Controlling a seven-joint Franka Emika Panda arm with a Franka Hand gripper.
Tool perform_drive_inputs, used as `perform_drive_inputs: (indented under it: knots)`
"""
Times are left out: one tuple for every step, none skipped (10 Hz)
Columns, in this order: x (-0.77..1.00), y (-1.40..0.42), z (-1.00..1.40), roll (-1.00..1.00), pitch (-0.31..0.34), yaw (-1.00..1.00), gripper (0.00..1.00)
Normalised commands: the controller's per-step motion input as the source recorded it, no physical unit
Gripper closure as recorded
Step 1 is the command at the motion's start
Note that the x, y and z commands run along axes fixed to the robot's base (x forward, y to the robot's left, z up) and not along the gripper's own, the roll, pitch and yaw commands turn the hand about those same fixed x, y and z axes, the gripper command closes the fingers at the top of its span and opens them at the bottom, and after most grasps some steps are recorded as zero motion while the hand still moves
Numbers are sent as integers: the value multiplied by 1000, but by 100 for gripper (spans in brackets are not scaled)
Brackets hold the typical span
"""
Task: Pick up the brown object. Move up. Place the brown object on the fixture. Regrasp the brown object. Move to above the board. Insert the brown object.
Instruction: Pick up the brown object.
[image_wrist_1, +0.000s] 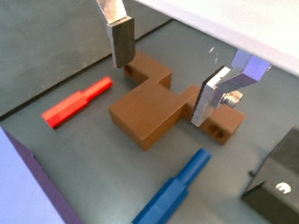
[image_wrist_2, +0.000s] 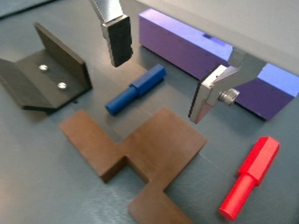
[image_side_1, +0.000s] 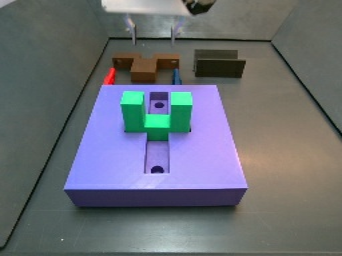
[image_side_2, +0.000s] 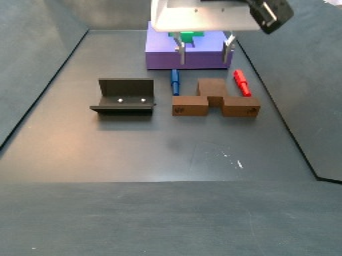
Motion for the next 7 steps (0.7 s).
perform_drive_inputs:
  knots:
    - [-166, -191, -457, 161, -123, 0, 0]
    - [-203, -126, -437, 153, -121, 0, 0]
    - [-191, -69, -386, 127, -116, 0, 0]
    - [-117, 0, -237, 49, -107, 37, 0]
    - [-9, 0, -160, 33, -99, 66, 0]
    - [0, 0, -89, 24, -101, 77, 0]
    - [0, 0, -71, 24, -101, 86, 0]
